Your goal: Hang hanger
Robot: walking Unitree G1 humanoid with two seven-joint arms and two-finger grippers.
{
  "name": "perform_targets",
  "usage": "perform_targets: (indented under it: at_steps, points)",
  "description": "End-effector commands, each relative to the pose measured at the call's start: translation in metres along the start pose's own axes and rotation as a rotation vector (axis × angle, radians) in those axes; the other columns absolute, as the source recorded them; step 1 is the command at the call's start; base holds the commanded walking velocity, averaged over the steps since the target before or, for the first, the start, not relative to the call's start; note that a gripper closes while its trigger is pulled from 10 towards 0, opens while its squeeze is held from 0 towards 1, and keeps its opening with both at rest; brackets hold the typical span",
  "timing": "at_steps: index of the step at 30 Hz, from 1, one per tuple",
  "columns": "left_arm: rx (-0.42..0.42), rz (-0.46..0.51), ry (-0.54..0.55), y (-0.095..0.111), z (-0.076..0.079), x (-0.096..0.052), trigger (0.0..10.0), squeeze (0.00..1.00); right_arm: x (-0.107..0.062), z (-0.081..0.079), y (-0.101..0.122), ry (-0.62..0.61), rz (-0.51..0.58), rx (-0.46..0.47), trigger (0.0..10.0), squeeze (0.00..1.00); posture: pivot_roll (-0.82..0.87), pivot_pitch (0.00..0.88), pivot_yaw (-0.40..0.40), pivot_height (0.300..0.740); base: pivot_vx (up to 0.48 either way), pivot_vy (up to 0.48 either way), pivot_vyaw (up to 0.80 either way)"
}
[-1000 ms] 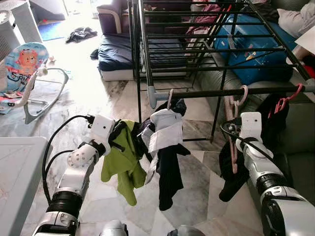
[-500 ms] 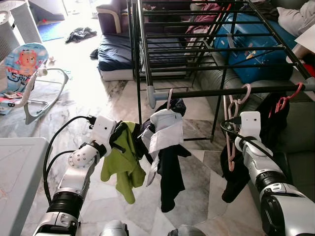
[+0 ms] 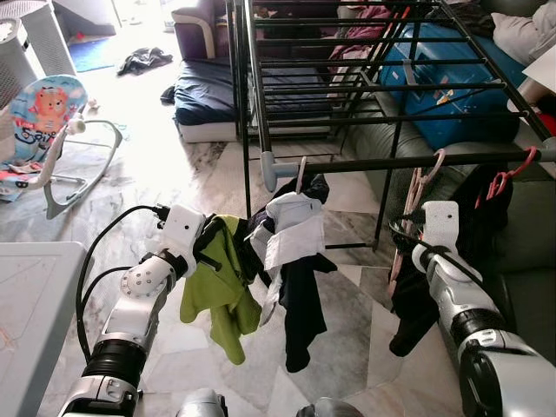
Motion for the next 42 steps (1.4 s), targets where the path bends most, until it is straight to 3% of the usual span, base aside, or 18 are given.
perform_targets:
  at_steps: [1,4,9,16,19,29,33,35,36,39,40,41,42]
  points:
    - [0.023,0.024,-0.004,0.009,-0.002,0.0,10.0,0.0,-0.002,0.008,0.004,-0.019,0.026,-0.01,10.0,1.0,-0.06,0.0,-0.007,0.74,0.0,0.0,0.0]
    - [0.022,0.022,-0.007,0.009,-0.001,0.001,10.0,0.0,-0.009,0.015,0.003,-0.048,0.063,-0.007,10.0,1.0,-0.07,0.0,-0.002,0.74,0.0,0.0,0.0]
    - [0.026,0.025,-0.019,0.012,0.002,0.004,10.0,0.0,-0.018,0.027,0.021,-0.136,0.183,-0.039,10.0,1.0,-0.08,0.0,0.005,0.74,0.0,0.0,0.0]
    - [0.025,0.027,-0.017,0.012,0.002,0.005,10.0,0.0,-0.03,0.022,0.059,-0.18,0.369,-0.116,10.0,1.0,-0.08,0.0,0.002,0.74,0.0,0.0,0.0]
    - [0.024,0.025,-0.02,0.012,0.003,0.006,10.0,0.0,-0.026,0.013,0.056,-0.134,0.346,-0.102,10.0,1.0,-0.08,0.0,0.002,0.74,0.0,0.0,0.0]
    - [0.029,0.013,-0.015,0.009,0.001,0.005,10.0,0.0,-0.008,0.009,0.037,-0.05,0.192,-0.132,10.0,1.0,-0.07,0.0,-0.001,0.74,0.0,0.0,0.0]
    - [0.032,0.007,-0.017,0.009,0.002,0.005,10.0,0.0,-0.003,0.011,0.036,-0.032,0.157,-0.155,10.0,0.86,-0.07,0.0,-0.001,0.74,0.0,0.0,0.0]
    - [0.034,0.005,-0.016,0.008,0.002,0.004,10.0,0.0,-0.002,0.013,0.038,-0.033,0.158,-0.16,10.0,0.62,-0.06,0.0,-0.002,0.74,0.0,0.0,0.0]
    - [0.034,0.004,-0.015,0.008,0.001,0.004,10.0,0.0,-0.001,0.014,0.038,-0.031,0.149,-0.164,10.0,0.6,-0.06,0.0,-0.002,0.74,0.0,0.0,0.0]
    - [0.033,0.002,-0.012,0.007,0.001,0.003,10.0,0.0,0.002,0.015,0.035,-0.011,0.118,-0.17,10.0,0.37,-0.06,0.0,-0.004,0.74,0.0,0.0,0.0]
    - [0.033,0.001,-0.012,0.007,0.001,0.002,10.0,0.0,0.003,0.014,0.033,0.0,0.107,-0.172,10.0,0.25,-0.06,0.0,-0.004,0.74,0.0,0.0,0.0]
    - [0.034,0.0,-0.012,0.007,0.001,0.002,10.0,0.0,0.004,0.013,0.031,0.009,0.093,-0.179,10.0,0.07,-0.06,0.0,-0.004,0.74,0.0,0.0,0.0]
    - [0.034,-0.001,-0.012,0.006,0.001,0.002,10.0,0.0,0.004,0.013,0.03,0.014,0.085,-0.184,10.0,0.03,-0.05,0.0,-0.004,0.74,0.0,0.0,0.0]
Point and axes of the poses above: a point about 5 cm out from each wrist's last joint towards the gripper, its own x axis pointing out of the wrist towards the gripper, its own y axis along the axis of the wrist's last joint, z = x × y, the point moved 5 cm from there along x, pointing out of the wrist towards the gripper, and after that the axes turned 9 degrees about -x, right-handed, at the moved point
